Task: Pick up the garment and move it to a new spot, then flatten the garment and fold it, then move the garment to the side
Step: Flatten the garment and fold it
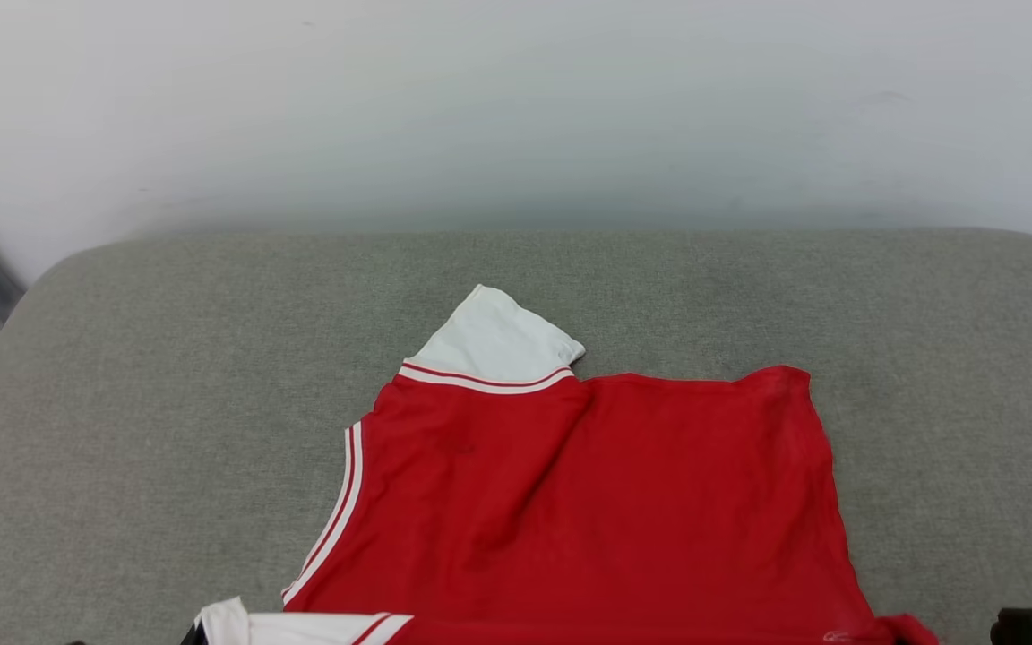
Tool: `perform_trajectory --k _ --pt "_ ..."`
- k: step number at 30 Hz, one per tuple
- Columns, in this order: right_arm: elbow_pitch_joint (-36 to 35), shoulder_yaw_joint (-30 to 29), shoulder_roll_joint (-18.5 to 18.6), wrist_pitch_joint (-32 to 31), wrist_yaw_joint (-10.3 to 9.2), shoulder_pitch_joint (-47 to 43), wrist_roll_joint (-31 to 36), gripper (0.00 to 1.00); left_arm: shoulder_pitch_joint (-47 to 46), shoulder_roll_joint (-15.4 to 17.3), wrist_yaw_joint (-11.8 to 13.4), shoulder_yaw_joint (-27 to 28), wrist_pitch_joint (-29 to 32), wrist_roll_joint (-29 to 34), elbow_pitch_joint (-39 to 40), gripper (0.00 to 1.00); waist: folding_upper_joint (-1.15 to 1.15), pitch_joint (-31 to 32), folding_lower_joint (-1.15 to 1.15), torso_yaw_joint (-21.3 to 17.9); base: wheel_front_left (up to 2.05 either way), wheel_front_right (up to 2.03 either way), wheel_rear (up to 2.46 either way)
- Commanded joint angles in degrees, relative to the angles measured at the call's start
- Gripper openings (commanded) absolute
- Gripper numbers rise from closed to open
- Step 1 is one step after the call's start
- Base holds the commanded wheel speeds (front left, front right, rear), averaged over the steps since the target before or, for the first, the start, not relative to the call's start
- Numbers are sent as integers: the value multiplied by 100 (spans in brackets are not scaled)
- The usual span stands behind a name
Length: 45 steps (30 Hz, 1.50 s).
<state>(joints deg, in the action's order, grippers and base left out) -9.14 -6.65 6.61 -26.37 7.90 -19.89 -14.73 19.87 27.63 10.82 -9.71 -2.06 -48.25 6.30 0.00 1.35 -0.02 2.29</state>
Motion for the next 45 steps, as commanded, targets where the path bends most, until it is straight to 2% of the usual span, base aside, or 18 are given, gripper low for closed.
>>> perform_trajectory --k 1,7,12,21,27,28,29,30,31,37,38,42,45 --pt "-74 -66 13 -49 -75 52 62 0 -116 70 80 61 -2 48 39 0 0 -9 2 -19 0 0 0" --pt "-28 182 87 -138 -48 581 150 0 -801 35 -96 -254 123 242 -32 0 0 -137 2 -52 0 0 0" --pt "267 375 231 -74 -47 1250 178 0 -1529 -19 -305 -497 200 391 -340 0 0 -556 2 -63 0 0 0" --pt "1312 823 460 165 -45 2283 131 0 -2579 -236 -787 -834 157 484 -1358 0 0 -1213 2 -79 0 0 0" --pt "2106 1063 509 420 -45 2625 119 0 -2956 -400 -1131 -1101 348 392 -2093 0 0 -1345 2 -104 0 0 0" --pt "2219 1097 505 454 -46 2639 85 10 -2997 -420 -1176 -1135 382 379 -2171 0 0 -1342 2 -104 0 0 0" --pt "2312 1130 506 502 -45 2642 70 32 -3035 -429 -1200 -1149 385 386 -2249 19 0 -1337 2 -105 0 0 0" --pt "2375 1160 520 579 -45 2656 63 49 -3071 -451 -1225 -1167 374 387 -2318 56 0 -1322 2 -106 0 0 0" --pt "2413 1174 514 683 -46 2663 24 100 -3111 -468 -1214 -1159 323 398 -2365 100 0 -1297 2 -110 0 0 0" --pt "2201 1076 435 1681 -44 2482 -59 100 -3107 -416 -1117 -1027 119 414 -2529 100 0 -991 2 -133 0 0 0" --pt "2201 1076 435 1681 -44 2482 -59 100 -3107 -416 -1117 -1027 119 414 -2529 100 0 -991 2 -133 0 0 0" --pt "1883 910 325 2240 -44 2282 98 100 -2983 -211 -984 -896 176 398 -2429 100 0 -734 2 -170 0 0 0" --pt "1627 809 190 2437 -43 2119 214 100 -2852 -3 -844 -821 398 350 -2183 100 0 -564 2 -212 0 0 0"
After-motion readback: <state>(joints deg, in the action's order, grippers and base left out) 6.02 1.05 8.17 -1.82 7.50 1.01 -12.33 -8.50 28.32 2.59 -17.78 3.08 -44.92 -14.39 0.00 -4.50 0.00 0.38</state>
